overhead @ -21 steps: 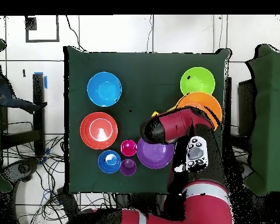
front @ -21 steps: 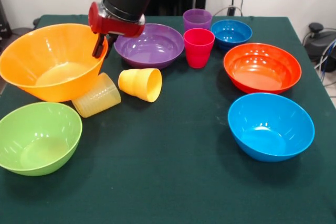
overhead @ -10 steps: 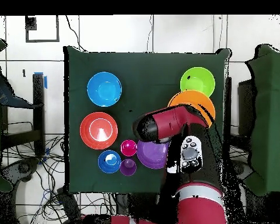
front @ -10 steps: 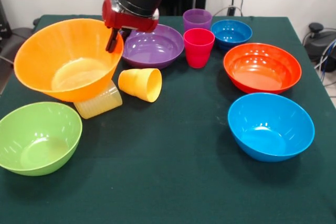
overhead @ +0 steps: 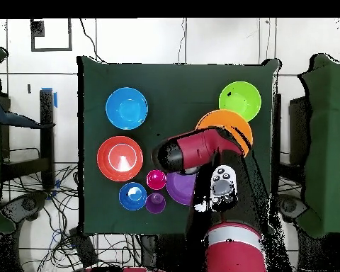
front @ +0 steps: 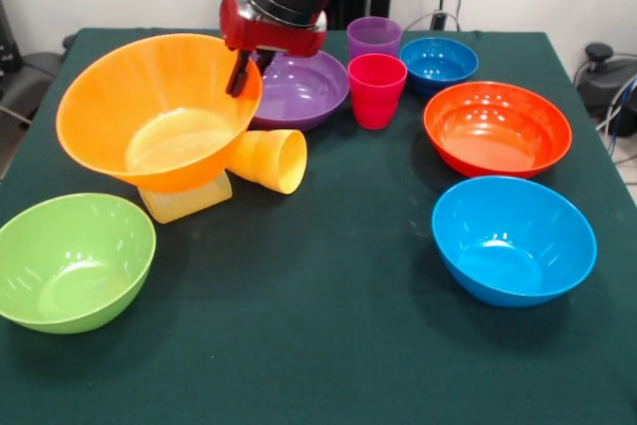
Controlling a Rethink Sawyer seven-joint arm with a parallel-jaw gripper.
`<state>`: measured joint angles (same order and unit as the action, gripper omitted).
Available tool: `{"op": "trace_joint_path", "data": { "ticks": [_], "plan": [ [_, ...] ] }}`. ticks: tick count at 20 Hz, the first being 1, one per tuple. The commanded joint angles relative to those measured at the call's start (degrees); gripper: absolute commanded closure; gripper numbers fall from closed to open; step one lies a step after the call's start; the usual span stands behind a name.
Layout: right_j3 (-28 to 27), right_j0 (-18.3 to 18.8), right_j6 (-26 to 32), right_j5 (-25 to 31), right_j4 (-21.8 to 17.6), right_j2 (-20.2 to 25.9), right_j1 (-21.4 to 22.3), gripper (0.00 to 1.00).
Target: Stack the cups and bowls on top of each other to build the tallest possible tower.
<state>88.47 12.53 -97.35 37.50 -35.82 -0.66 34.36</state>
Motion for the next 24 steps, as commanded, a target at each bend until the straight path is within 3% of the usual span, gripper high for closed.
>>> {"op": "trace_joint_path", "data": {
  "ticks": [1, 24],
  "plan": [
    [0.33, -2.26, 0.39, 3.63, 1.91, 5.68, -1.30, 1.00],
    [-6.95, -4.71, 2.99, 12.09, 6.04, 7.50, -2.15, 1.00]
  ]
}}
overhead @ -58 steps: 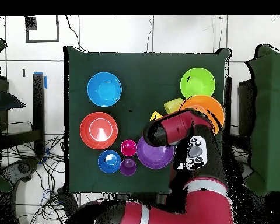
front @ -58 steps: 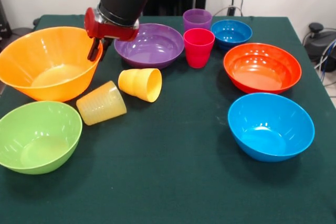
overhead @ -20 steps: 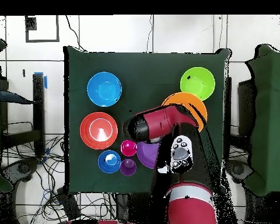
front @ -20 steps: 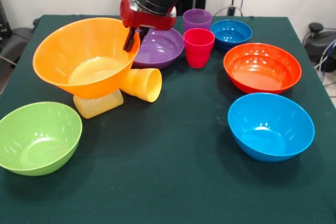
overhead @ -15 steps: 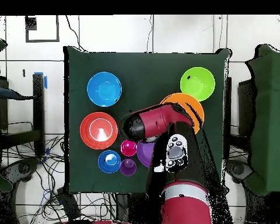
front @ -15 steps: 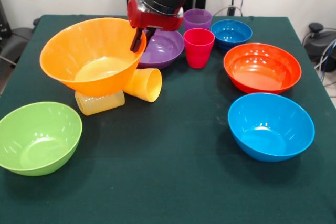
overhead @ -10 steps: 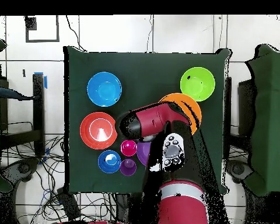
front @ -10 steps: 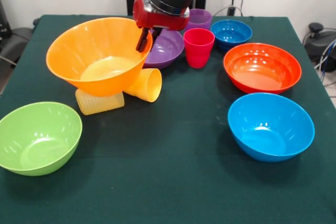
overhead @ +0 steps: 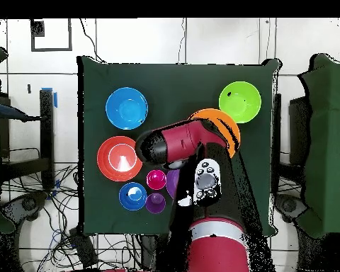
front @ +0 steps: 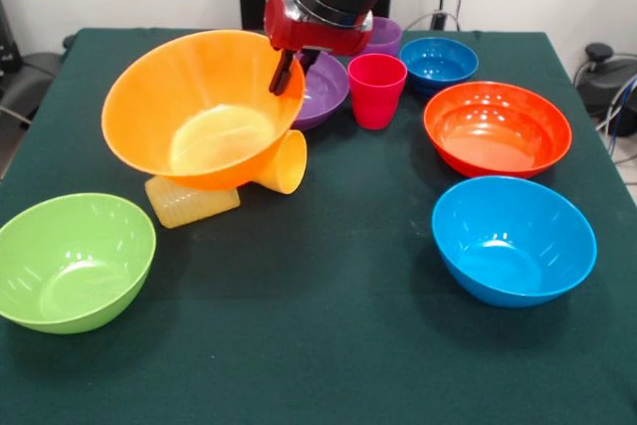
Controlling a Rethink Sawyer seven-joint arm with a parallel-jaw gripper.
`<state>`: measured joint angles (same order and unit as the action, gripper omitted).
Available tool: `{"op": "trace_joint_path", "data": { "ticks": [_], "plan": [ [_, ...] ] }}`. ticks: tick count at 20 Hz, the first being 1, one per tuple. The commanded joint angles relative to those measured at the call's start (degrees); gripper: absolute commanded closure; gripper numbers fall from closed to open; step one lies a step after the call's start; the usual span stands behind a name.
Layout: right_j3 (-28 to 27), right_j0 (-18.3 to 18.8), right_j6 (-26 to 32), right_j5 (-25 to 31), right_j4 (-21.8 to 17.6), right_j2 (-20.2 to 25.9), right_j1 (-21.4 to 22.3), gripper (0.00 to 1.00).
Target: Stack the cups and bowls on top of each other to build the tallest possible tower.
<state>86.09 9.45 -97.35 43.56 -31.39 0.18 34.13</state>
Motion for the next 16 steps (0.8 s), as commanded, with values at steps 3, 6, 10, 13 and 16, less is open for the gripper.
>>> {"op": "trace_joint_path", "data": {
  "ticks": [3, 6, 10, 13, 16],
  "plan": [
    [-5.94, -1.75, 3.40, 6.46, 1.96, 7.03, -2.51, 1.00],
    [-7.67, -1.53, 3.76, 6.49, 2.31, 7.81, -3.61, 1.00],
    [-10.43, -1.98, 4.16, 9.89, 2.52, 8.06, -4.92, 1.00],
    [-11.37, -2.25, 3.95, 11.06, 2.76, 8.34, -5.06, 1.00],
    [-11.25, -1.99, 4.14, 10.66, 3.05, 8.75, -4.92, 1.00]
  ]
}}
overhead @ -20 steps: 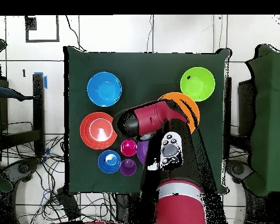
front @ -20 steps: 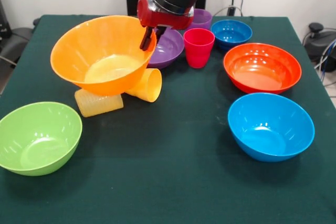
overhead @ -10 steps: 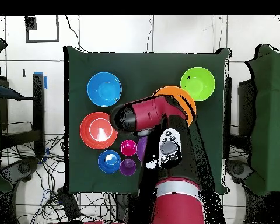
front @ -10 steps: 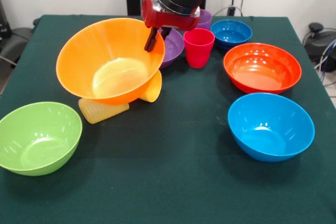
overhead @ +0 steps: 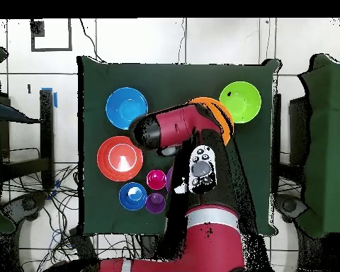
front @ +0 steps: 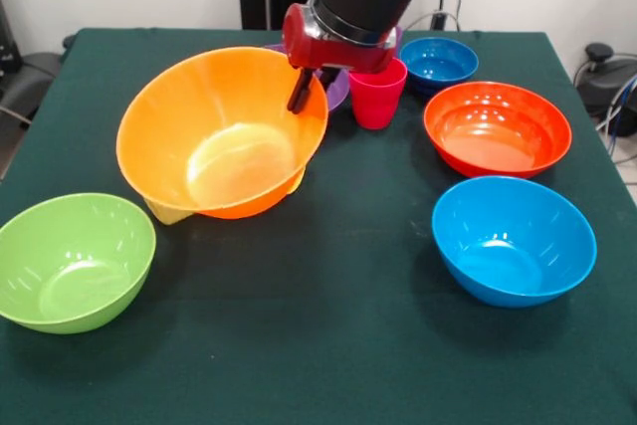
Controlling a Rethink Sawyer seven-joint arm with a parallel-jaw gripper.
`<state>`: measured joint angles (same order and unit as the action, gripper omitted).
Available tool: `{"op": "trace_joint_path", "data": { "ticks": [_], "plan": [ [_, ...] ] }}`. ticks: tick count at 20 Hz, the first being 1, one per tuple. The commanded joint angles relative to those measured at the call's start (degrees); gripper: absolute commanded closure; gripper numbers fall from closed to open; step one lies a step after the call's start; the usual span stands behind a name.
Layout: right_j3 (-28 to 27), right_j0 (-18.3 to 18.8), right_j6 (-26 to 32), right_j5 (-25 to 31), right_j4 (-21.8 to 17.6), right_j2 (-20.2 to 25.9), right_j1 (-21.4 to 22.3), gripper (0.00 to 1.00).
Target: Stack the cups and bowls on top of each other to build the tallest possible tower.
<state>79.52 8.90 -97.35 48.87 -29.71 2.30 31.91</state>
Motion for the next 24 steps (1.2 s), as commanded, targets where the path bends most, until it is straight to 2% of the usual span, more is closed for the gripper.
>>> {"op": "trace_joint_path", "data": {
  "ticks": [1, 12, 17, 24],
  "plan": [
    [-4.88, -1.38, 4.29, 5.61, 1.55, 6.82, -2.77, 1.00],
    [-13.52, -2.98, 6.64, 14.98, 2.18, 8.83, -4.98, 1.00],
    [-15.00, -3.06, 7.18, 15.14, 2.08, 9.93, -5.71, 1.00],
    [-19.75, -4.15, 7.66, 17.32, 1.36, 11.02, -8.55, 1.00]
  ]
}}
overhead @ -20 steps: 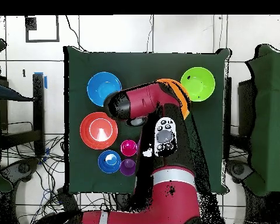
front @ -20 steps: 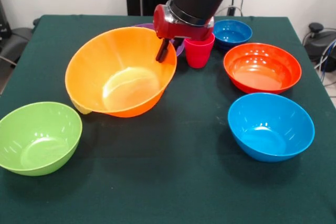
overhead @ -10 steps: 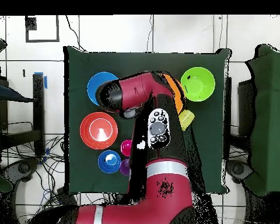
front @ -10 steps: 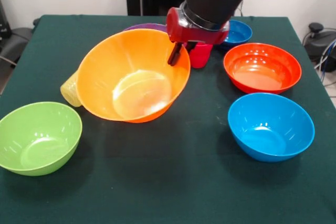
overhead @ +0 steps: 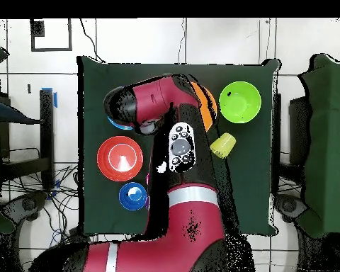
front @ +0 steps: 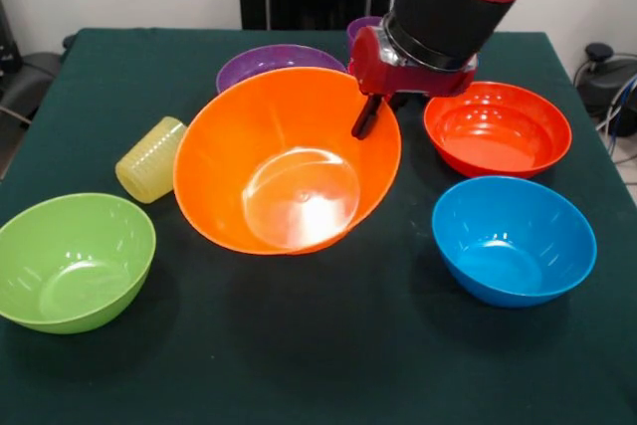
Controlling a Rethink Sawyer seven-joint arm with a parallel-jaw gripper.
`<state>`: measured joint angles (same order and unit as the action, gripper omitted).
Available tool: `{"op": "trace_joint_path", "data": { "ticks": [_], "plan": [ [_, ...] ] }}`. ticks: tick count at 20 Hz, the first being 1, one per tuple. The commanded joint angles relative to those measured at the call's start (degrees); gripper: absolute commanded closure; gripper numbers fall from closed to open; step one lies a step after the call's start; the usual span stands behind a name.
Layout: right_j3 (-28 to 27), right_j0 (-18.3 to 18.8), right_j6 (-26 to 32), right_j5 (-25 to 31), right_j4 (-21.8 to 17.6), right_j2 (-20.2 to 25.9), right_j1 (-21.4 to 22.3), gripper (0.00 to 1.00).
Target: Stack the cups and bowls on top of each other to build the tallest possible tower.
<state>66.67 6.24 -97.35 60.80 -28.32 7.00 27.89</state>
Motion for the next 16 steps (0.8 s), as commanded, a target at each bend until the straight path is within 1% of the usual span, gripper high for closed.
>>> {"op": "trace_joint_path", "data": {
  "ticks": [1, 3, 7, 10, 13, 14, 16],
  "plan": [
    [-7.19, -1.68, 7.31, 5.20, -0.15, 6.32, -4.82, 1.00],
    [-7.64, -2.03, 6.83, 4.95, -0.41, 6.22, -5.23, 1.00],
    [-6.09, -2.44, 5.86, 2.21, -1.15, 5.32, -4.91, 1.00],
    [-3.77, -2.22, 5.20, -1.70, -1.93, 4.75, -4.67, 1.00],
    [-1.88, -3.01, 4.84, -2.54, -4.09, 2.77, -4.71, 1.00],
    [-0.72, -3.10, 4.90, -3.39, -4.68, 2.25, -4.25, 1.00],
    [3.16, -3.54, 3.32, -7.35, -6.58, 0.42, -3.55, 1.00]
  ]
}}
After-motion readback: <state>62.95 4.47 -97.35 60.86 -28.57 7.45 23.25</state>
